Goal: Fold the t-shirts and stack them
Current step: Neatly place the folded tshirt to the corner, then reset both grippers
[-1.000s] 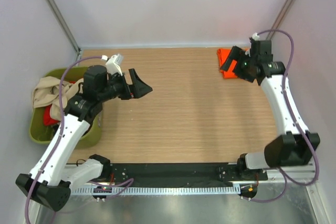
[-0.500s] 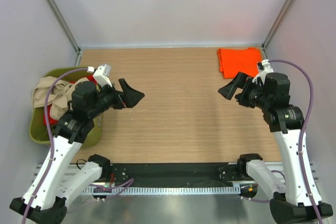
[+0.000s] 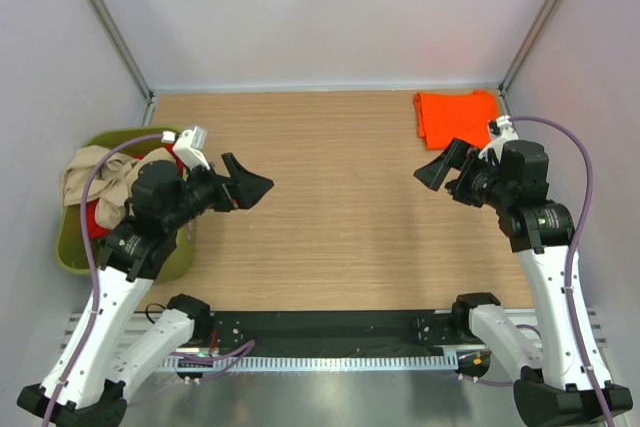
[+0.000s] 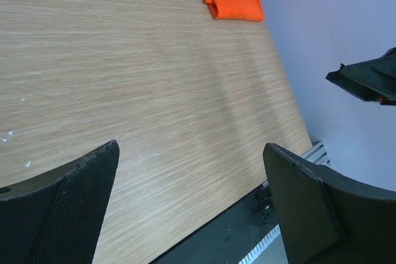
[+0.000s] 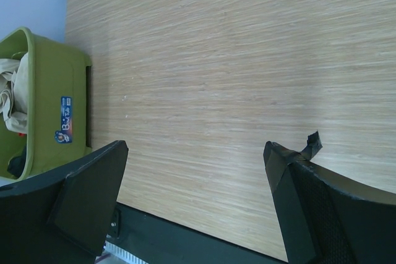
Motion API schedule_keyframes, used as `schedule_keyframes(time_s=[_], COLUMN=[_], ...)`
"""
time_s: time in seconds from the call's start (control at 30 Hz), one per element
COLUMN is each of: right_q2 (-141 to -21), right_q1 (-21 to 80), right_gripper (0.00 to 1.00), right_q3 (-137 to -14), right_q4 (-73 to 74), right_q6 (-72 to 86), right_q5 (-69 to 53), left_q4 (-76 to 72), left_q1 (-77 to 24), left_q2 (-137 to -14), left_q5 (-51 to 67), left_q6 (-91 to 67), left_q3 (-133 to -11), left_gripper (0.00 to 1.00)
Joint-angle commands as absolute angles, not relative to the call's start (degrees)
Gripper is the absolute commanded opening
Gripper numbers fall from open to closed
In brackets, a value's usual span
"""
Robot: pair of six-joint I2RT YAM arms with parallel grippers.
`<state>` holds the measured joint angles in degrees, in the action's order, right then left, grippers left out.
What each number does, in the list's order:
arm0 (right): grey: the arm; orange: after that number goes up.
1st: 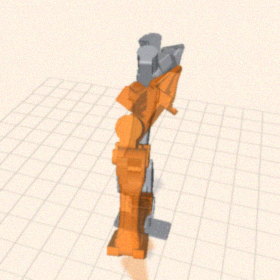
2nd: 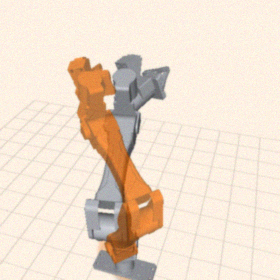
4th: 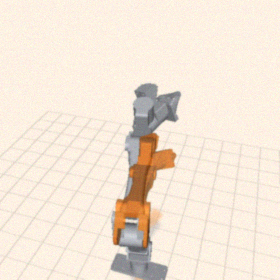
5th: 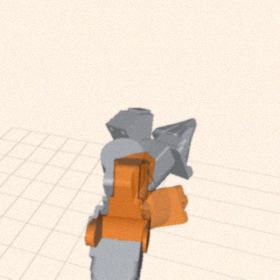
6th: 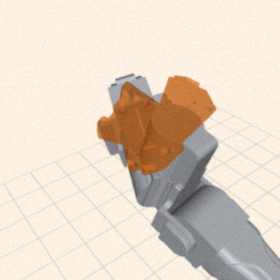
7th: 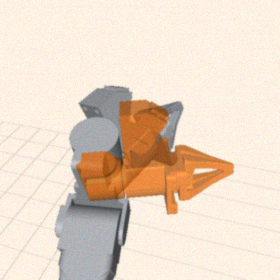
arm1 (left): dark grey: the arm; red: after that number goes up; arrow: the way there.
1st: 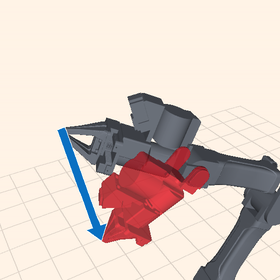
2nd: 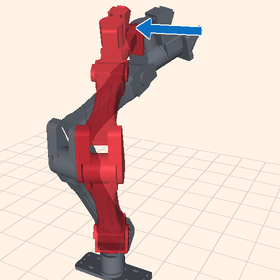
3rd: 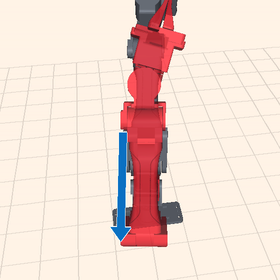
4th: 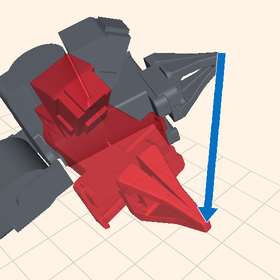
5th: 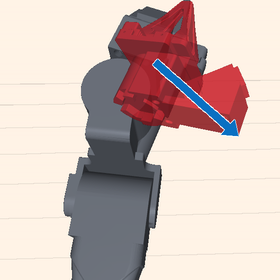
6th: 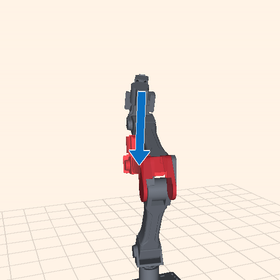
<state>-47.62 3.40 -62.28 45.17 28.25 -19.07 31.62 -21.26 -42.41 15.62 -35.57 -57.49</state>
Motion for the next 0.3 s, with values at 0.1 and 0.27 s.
schedule_keyframes(time_s=[0.1, 0.27], right_q2=[-46.8, -46.9], right_q1=[3.4, 3.4], right_gripper=[1.0, 1.0], right_q3=[-62.4, -61.6], right_q4=[42.1, 40.2], right_q6=[28.6, 29.7], right_q5=[-20.4, -21.6], left_q4=[31.2, 31.6], left_q1=[-21.4, -21.4], left_q2=[-41.5, -40.7], left_q5=[17.1, 17.1], left_q6=[-36.0, -35.6], left_q3=[-59.3, -59.9], left_gripper=[1.0, 1.0])
